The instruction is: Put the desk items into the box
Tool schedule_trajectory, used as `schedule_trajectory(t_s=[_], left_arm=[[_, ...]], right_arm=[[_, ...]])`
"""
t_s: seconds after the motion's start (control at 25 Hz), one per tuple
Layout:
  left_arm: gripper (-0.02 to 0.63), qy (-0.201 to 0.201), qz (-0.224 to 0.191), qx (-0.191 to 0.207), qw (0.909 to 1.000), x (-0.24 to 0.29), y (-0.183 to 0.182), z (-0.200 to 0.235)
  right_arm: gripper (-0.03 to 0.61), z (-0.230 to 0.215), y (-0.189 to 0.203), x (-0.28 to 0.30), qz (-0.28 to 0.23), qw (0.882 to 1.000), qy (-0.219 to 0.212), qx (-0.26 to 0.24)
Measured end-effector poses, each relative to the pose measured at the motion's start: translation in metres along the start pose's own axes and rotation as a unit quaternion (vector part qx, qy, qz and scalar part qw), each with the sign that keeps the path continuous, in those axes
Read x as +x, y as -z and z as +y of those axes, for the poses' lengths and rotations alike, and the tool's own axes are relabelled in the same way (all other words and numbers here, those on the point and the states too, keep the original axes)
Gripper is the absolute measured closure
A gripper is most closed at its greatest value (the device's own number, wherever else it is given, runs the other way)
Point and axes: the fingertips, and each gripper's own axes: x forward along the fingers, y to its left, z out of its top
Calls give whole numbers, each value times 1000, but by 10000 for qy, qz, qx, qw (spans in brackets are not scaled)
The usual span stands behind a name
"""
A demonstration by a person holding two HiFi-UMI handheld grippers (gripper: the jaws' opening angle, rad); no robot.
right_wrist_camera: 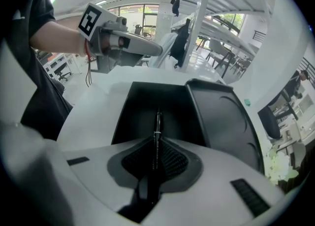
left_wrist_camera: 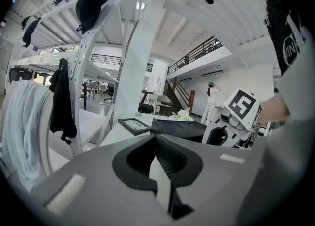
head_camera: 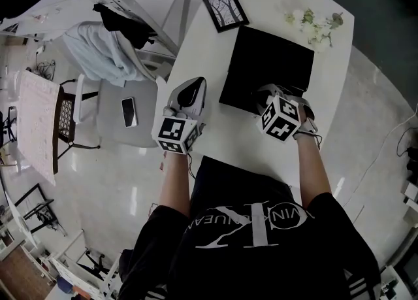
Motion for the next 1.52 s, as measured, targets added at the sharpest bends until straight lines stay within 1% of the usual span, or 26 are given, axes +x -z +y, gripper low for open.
schedule_trajectory(t_s=[0.2,0.48,0.68,0.92,1.2,1.32,1.52], left_arm=[[609,3,-10,1,10000,-1,1,-3],[609,-31,-40,-6,10000,-4,0,-3],[609,-30,-81,35,10000,-5,-4,-7],[609,-43,-145,54,9999,-5,-13,-13],[609,-77,-274,181,9994,-6,-29,-15],[609,-107,-296,237,9992,-8,-34,-16],[609,-117,-379,282,9988,-10,-46,-23]], right_arm=[[528,-2,0,0,-13,10000,95,23],[528,-3,-5,-8,-192,9996,188,126],[535,-5,-10,-22,-524,9977,247,341],[554,-17,-15,-47,-963,9919,502,659],[557,-34,-8,-82,-1473,9772,934,1209],[561,-41,-2,-98,-1699,9666,1130,1549],[565,-53,5,-127,-2083,9489,1449,1879]])
